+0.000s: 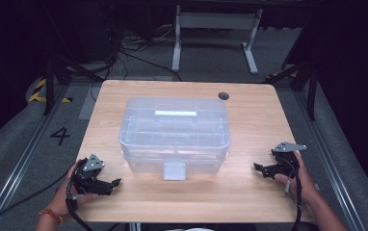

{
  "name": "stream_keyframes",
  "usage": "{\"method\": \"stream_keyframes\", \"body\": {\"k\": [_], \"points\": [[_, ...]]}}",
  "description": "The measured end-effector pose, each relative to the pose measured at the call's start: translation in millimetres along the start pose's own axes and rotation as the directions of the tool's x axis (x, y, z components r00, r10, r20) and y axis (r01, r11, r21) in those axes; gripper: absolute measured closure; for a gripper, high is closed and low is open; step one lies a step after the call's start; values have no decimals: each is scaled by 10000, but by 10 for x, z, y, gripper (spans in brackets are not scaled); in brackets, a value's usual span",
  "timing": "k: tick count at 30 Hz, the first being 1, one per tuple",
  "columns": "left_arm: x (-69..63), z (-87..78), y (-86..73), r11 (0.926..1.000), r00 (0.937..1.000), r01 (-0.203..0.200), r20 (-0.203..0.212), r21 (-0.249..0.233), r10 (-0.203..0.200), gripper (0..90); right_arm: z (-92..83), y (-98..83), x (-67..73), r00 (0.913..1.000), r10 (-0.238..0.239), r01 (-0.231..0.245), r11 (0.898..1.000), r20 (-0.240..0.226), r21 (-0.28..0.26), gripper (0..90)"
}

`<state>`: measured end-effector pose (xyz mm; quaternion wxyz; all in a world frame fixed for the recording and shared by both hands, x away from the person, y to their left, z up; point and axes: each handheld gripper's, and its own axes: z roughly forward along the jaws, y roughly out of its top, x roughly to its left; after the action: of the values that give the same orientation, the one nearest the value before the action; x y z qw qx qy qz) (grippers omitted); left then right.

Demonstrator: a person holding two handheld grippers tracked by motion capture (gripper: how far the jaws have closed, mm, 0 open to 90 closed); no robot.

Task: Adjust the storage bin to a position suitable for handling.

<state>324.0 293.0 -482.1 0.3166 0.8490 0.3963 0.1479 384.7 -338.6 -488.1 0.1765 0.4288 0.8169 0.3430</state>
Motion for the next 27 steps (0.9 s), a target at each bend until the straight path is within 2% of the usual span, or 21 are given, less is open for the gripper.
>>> {"method": "stream_keyframes", "body": {"k": [4,10,12,15,20,23,25,27], "points": [[19,2,1,10000,9998,-56,194,19,55,12,38,40,-29,10000,-50,50,10000,-36,25,3],[24,5,3,10000,9999,51,124,69,-51,5,78,82,-58,9997,-162,163,9999,-168,43,6],[22,6,2,9999,9999,84,121,64,-84,5,84,92,-58,9997,-208,207,9998,-138,-31,49],[24,6,3,10000,9999,69,133,67,-70,5,46,97,-53,9993,-235,231,9996,-285,-155,178],[29,11,8,10000,9999,71,131,52,-72,5,17,109,-40,9983,-407,401,9991,-427,-160,224],[28,11,7,10000,9999,73,124,50,-74,5,-32,147,0,9973,-626,609,9972,-386,-445,242],[24,9,6,9999,9999,116,87,52,-117,5,-77,203,6,9973,-406,366,9971,-610,-660,244],[25,9,6,9999,9999,115,86,55,-115,5,-123,262,18,9972,-511,463,9951,-544,-869,248]]}}
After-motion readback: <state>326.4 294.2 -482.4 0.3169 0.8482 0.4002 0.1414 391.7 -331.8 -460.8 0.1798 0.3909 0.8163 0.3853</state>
